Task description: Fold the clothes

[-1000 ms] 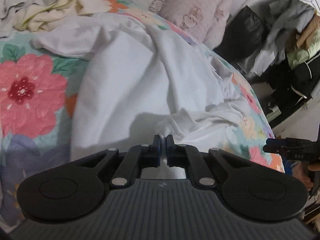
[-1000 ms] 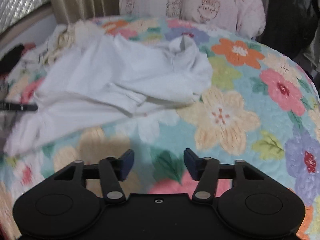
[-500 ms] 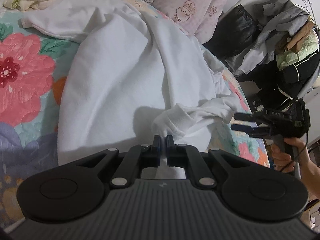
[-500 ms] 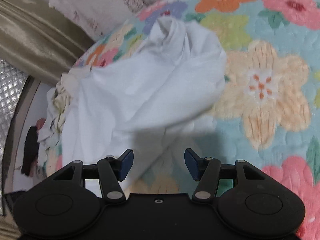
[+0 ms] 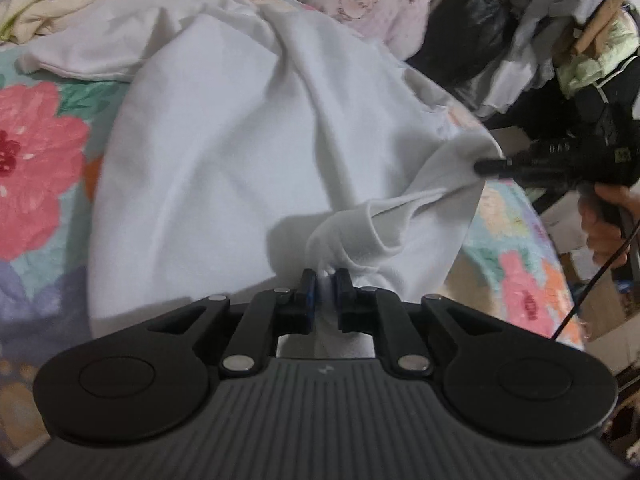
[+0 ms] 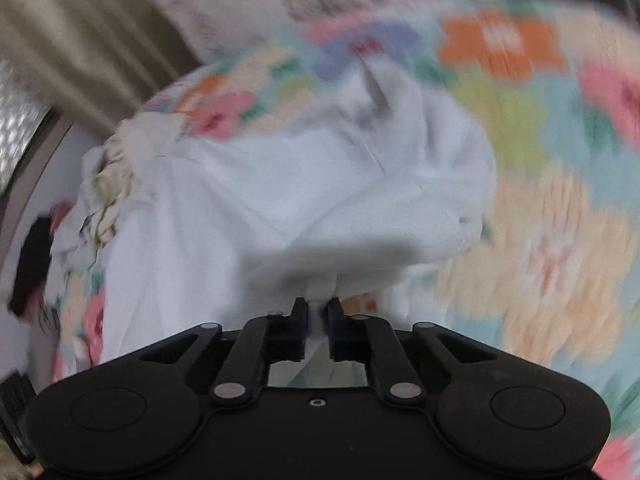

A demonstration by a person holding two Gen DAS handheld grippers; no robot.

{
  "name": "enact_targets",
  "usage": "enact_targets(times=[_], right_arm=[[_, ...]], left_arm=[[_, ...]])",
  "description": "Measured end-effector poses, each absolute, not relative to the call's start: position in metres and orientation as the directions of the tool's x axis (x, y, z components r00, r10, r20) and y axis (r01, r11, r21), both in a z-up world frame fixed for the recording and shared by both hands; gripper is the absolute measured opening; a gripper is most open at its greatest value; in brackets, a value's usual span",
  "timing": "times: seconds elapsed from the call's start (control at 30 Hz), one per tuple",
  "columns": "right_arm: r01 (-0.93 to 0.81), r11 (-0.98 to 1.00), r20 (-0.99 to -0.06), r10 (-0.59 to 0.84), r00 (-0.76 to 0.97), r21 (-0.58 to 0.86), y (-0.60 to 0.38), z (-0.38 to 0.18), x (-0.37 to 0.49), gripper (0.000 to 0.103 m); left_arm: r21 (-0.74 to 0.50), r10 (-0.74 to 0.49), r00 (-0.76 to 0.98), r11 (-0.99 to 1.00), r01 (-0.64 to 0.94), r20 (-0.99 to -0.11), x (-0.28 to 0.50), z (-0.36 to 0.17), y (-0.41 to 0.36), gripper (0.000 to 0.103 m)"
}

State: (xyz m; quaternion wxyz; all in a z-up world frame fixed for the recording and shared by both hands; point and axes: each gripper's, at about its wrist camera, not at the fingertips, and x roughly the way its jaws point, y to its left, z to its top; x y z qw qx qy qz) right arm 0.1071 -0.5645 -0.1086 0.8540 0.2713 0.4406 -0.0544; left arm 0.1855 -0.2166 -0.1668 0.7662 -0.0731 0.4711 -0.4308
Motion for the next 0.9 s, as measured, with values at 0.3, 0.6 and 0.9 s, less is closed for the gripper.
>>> enact_targets(times=[0.3,0.6,0.9], right_arm=[[0.245,0.950,-0.805,0.012,0.594,0.195,-0.552,-0.037,0.066,0.008],[0.326,0.940,-0.852,-0.089,0.516,0.099,-0.591,-0.053,-0.017,0.004],[0.309,0.951,-0.863,-0.161,0.478,-0.007,-0.581,-0.062,-0.058,0.004]], left_arm=[[-0.689,-0.862,-0.104,0.318,0.651,-0.496,0.131,-0.122,-0.246,0.005],[-0.631,-0.773,-0.205,0.301,0.715,-0.601,0.059,-0.128,-0.284,0.005],[-0.651,-0.754,-0.240,0.307,0.695,-0.612,0.044,-0.135,-0.295,0.002]])
